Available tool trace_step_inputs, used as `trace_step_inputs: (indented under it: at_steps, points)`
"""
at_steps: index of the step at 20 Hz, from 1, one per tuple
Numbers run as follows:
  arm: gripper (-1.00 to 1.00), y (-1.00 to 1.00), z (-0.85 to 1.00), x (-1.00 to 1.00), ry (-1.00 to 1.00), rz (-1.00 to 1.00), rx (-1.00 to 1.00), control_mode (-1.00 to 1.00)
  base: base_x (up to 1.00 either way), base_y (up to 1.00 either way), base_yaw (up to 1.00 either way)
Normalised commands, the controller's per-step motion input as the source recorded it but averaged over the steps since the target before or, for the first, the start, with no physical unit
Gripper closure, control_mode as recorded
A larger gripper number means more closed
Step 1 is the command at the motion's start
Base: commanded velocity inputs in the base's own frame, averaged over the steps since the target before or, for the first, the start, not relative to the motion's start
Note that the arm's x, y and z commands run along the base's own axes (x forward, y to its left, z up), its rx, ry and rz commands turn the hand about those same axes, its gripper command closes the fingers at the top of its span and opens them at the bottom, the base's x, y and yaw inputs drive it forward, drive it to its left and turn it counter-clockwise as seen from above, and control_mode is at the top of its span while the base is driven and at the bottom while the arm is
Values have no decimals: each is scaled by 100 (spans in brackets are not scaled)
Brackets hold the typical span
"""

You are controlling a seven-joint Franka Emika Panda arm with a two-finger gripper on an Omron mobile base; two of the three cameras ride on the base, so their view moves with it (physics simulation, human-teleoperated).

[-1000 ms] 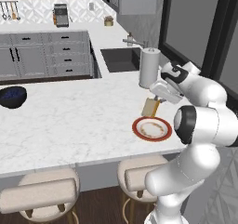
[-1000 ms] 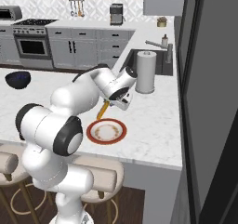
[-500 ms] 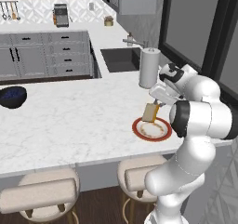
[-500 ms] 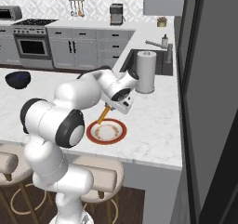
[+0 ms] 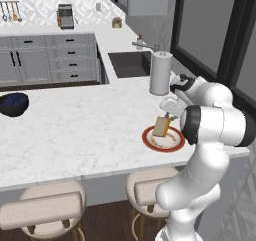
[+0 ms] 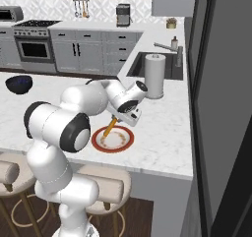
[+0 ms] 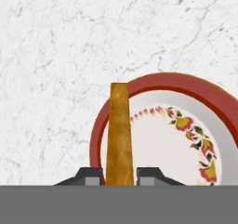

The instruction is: Start the toaster. Once the lever pops up, take the bread to the plate on the dining counter.

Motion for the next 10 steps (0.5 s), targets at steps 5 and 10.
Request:
trace_step_inputs:
  at_steps: [5, 10]
  points:
    - [100, 3, -22, 0, 0, 0, 0, -100, 0, 0, 0]
    - [100, 0, -9, 0, 1, 0, 0, -100, 0, 0, 0]
